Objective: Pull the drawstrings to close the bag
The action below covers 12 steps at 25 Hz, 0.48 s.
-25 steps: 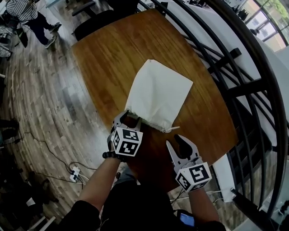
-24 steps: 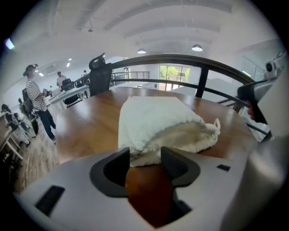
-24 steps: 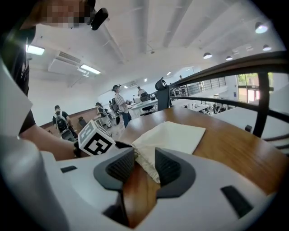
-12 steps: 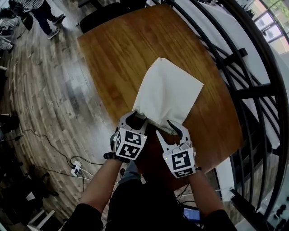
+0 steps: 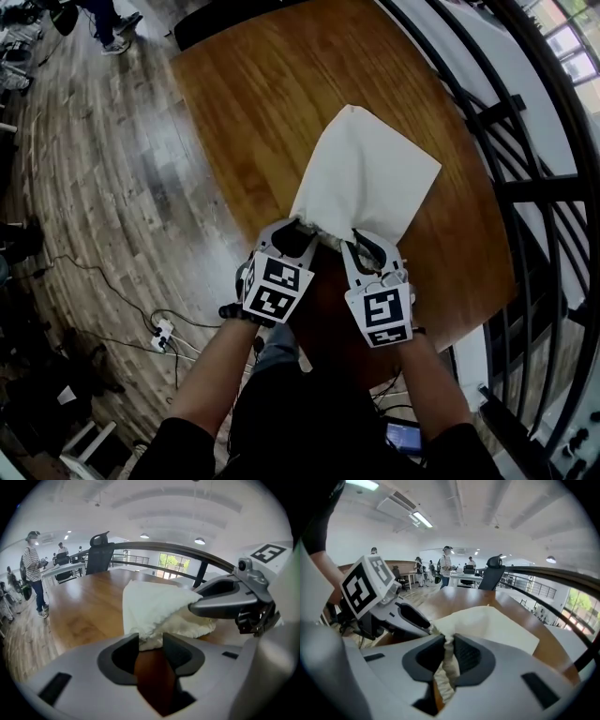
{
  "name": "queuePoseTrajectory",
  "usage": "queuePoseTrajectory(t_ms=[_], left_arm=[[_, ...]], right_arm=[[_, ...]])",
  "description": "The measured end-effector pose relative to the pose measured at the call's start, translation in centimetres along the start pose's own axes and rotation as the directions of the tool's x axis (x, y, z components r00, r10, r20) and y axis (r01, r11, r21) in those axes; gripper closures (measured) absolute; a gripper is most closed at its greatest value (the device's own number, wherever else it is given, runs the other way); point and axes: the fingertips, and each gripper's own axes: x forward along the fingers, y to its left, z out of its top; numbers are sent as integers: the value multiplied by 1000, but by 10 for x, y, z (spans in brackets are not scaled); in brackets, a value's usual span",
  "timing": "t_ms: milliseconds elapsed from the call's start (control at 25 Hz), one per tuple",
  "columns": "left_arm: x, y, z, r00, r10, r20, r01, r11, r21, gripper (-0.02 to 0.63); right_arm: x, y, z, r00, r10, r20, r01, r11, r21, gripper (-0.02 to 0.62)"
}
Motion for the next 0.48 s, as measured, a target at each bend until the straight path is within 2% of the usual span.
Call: queuePoseTrajectory(t_ms=[80,120,200,280,320,360,400,480], left_arm=[[-1,1,-1,1000,-6,2,6,1000,12,445],[-1,1,-1,1000,-6,-1,6,1000,27,445],[-3,0,-2,1000,-6,-15,7,997,72,443],[-4,-6,0,1000,-4,-25,7,994,112,404],[-4,-9,1,1000,1,-27,3,992,129,389],[-3,-12,3,1000,10,-29,-6,989,147,353],[-3,-13,4,999,25,-32,-19,985,169,327],[0,-16,6,998,52,-34,-44,976,212,318]], right_arm=[[-1,-6,5,999,42,23,-45,991,126,563],[-2,-9,7,997,73,37,-79,975,207,567],[-4,-9,13,987,142,70,-158,914,374,570],[-7,-6,19,973,201,115,-231,834,501,572],[-8,-4,22,966,221,135,-259,806,533,572],[-10,-1,26,960,239,148,-281,793,541,574],[-11,3,29,954,255,155,-298,793,531,574],[-15,12,35,945,287,159,-328,812,483,574]])
